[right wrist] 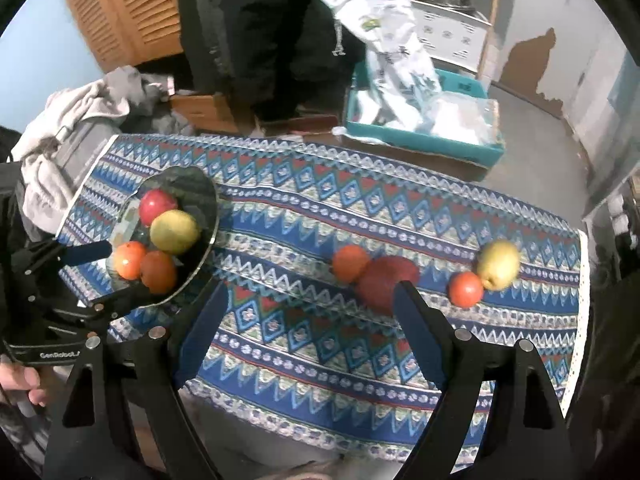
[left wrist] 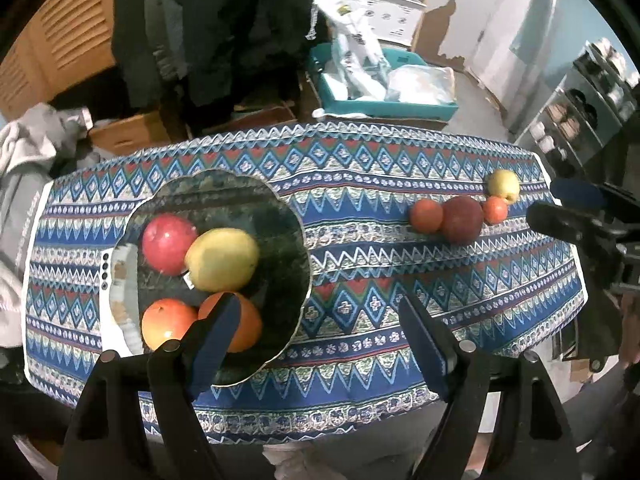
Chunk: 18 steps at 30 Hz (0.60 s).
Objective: Organize fruits
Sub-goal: 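Move both open tools away from the bowl over the remaining fruit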
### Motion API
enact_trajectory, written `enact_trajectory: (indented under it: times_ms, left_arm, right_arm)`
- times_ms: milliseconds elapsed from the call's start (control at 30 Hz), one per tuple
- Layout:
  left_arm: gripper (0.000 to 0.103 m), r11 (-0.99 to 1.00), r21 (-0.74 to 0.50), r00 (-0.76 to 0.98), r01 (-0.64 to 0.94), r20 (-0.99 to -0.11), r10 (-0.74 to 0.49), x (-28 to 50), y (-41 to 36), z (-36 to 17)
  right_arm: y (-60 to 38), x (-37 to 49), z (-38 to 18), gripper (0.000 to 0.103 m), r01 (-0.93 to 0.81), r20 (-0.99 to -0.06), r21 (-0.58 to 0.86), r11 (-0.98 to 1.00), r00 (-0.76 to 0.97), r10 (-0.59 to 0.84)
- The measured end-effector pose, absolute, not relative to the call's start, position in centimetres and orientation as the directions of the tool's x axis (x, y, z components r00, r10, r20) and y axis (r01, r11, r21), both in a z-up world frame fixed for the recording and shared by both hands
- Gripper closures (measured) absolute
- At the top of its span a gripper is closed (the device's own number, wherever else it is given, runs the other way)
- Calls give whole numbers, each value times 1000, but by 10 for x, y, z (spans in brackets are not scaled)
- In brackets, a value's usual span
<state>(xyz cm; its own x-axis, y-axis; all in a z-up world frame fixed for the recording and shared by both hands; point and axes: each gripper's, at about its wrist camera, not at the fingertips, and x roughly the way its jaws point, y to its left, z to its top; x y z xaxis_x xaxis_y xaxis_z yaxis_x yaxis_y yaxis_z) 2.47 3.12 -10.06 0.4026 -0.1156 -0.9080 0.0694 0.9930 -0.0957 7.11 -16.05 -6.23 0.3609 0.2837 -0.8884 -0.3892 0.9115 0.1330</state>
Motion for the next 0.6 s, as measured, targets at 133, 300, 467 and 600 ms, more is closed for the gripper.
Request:
enact_trajectory:
  times_ms: [133, 300, 467, 600]
  left_arm:
    - [20, 992, -91, 407, 90, -905, -120, 26, 18, -97]
    - [20, 988, -86, 420, 127, -898, -132, 29, 0, -92]
    - [20, 985, -51, 436, 163, -892, -118, 32, -20, -90]
    - [20, 983, -45, 431, 180, -894, -120, 34, -30, -90]
  right_arm:
    - [-175, 70, -63, 18, -369, -887, 138, 919, 366, 281]
    - [-192, 69, -65, 17, -344, -886, 147, 927, 371, 278]
    - [-206, 68, -66, 17, -323, -885, 154, 934, 375, 276]
    - [-219, 67, -67, 17, -303, -883, 160, 939, 380, 274]
